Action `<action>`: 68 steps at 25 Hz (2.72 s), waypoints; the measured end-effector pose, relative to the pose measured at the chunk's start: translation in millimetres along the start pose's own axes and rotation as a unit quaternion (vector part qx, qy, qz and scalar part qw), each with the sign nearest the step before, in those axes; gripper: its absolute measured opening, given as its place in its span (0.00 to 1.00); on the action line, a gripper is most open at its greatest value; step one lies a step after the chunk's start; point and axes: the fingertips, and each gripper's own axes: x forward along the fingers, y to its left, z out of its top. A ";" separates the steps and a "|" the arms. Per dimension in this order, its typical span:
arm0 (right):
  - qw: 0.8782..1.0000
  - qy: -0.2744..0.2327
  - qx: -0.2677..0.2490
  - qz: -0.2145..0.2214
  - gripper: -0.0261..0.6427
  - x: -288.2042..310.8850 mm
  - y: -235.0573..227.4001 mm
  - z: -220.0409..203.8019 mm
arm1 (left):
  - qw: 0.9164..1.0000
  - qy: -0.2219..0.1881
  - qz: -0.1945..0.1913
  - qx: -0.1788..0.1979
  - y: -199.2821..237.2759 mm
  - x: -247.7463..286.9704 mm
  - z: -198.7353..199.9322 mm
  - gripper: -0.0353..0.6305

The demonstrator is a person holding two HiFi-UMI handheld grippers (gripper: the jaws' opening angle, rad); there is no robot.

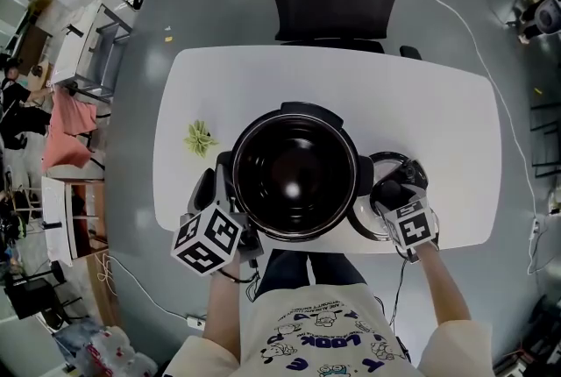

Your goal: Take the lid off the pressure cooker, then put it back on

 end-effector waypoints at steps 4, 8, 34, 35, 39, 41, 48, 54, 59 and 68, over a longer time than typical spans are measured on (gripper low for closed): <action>1.000 -0.001 0.003 0.002 0.48 0.3 2.7 0.3 | 1.000 0.000 -0.003 0.000 1.3 -0.3 0.5 0.22; 1.000 0.000 0.002 0.000 0.48 1.6 1.3 -1.9 | 1.000 0.000 -0.005 0.003 0.7 -0.6 0.5 0.22; 0.940 -0.310 0.103 -0.102 0.53 -140.0 -13.6 99.3 | 0.989 -0.101 -0.065 0.087 -27.2 -38.0 64.2 0.27; 0.933 -0.328 0.104 -0.108 0.52 -153.4 -12.9 106.4 | 0.987 -0.110 -0.072 0.094 -32.6 -42.5 70.1 0.27; 0.907 -0.390 0.100 -0.124 0.50 -203.8 -7.4 132.1 | 0.977 -0.146 -0.102 0.117 -58.3 -60.7 92.6 0.27; 0.895 -0.417 0.098 -0.127 0.48 -225.6 -3.5 142.5 | 0.971 -0.161 -0.119 0.127 -72.4 -69.8 102.6 0.27; 0.857 -0.486 0.098 -0.140 0.37 -288.5 9.9 166.3 | 0.951 -0.209 -0.170 0.154 -119.6 -105.5 134.7 0.27; 0.830 -0.527 0.104 -0.147 0.28 -323.0 20.4 178.9 | 0.935 -0.238 -0.193 0.179 -146.2 -127.0 147.5 0.24; 0.812 -0.551 0.100 -0.166 0.22 -343.0 26.5 185.3 | 0.926 -0.249 -0.213 0.187 -159.9 -137.6 149.7 0.21; 0.793 -0.565 0.089 -0.209 0.11 -360.3 35.7 192.6 | 0.915 -0.267 -0.232 0.194 -169.7 -153.7 158.2 0.12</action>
